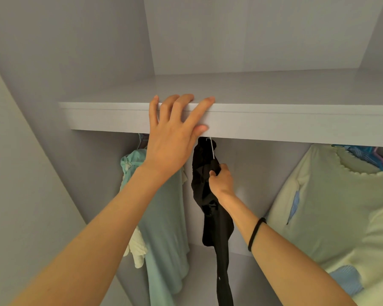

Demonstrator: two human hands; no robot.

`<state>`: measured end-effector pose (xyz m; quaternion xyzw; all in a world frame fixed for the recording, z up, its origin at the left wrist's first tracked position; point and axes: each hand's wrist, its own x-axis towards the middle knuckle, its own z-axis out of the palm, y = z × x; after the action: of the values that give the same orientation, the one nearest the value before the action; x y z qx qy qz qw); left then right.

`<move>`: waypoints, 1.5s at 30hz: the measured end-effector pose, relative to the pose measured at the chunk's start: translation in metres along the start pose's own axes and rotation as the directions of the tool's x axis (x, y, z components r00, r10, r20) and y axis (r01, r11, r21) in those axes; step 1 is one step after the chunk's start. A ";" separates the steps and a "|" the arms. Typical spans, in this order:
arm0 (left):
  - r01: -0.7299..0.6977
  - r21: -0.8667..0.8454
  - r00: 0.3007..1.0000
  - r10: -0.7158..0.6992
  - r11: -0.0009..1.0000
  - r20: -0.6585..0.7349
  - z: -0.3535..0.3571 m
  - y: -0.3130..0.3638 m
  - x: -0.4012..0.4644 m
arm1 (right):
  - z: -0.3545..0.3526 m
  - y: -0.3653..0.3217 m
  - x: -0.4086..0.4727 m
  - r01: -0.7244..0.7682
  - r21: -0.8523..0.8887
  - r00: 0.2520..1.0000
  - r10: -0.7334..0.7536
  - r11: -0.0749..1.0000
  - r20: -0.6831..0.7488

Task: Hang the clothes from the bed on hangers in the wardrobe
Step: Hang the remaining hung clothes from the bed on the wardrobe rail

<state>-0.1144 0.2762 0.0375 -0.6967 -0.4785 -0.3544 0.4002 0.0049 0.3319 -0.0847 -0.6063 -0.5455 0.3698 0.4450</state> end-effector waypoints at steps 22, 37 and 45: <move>0.335 0.225 0.862 -0.394 0.915 0.320 -0.061 0.016 -0.137 | -0.021 0.015 -0.063 0.571 -0.485 0.819 -0.414 0.662 0.398; 0.686 0.662 0.283 -0.949 0.303 0.141 -0.314 0.133 -0.367 | 0.041 0.035 -0.329 0.941 0.069 0.061 -0.366 0.332 0.928; 0.688 0.694 -0.139 -0.977 -0.211 -0.159 -0.479 0.258 -0.472 | 0.043 0.057 -0.536 0.865 0.449 -0.354 -0.360 0.225 0.863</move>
<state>-0.0593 -0.3910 -0.2277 -0.0251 -0.9801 -0.1814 0.0770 -0.0863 -0.1942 -0.1728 0.1176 -0.9787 0.1680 0.0008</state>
